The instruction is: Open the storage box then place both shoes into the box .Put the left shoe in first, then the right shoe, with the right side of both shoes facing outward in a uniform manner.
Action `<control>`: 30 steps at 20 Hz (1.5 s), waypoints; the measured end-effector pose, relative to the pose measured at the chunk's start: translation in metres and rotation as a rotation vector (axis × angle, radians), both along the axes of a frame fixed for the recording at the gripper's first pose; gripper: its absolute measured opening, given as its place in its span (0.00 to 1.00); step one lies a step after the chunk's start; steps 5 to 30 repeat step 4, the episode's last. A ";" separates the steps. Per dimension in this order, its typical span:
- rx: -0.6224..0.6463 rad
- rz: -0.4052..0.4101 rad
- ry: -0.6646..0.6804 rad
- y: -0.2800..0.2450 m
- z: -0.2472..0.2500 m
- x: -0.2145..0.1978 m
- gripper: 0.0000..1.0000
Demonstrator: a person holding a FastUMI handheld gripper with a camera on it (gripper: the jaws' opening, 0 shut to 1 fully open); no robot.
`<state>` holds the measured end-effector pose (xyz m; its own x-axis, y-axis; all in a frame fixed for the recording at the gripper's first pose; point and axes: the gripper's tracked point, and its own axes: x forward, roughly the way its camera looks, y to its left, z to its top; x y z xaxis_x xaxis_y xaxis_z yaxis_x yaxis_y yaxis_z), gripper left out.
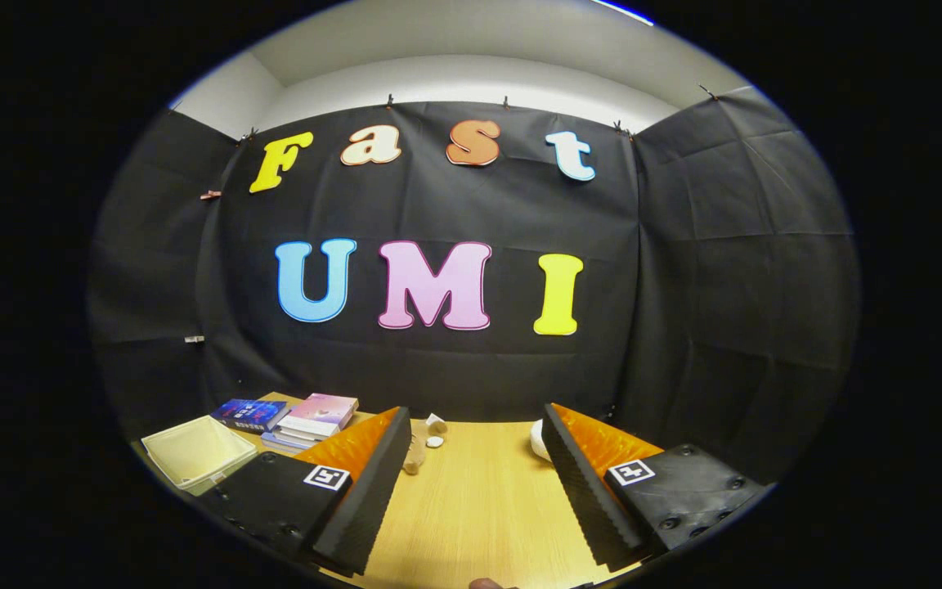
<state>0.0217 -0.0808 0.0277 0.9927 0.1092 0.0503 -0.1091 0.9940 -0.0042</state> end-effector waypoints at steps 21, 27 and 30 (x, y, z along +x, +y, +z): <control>-0.008 0.007 0.010 0.019 0.003 -0.012 0.98; -0.008 0.007 0.010 0.019 0.003 -0.012 0.98; -0.008 0.007 0.010 0.019 0.003 -0.012 0.98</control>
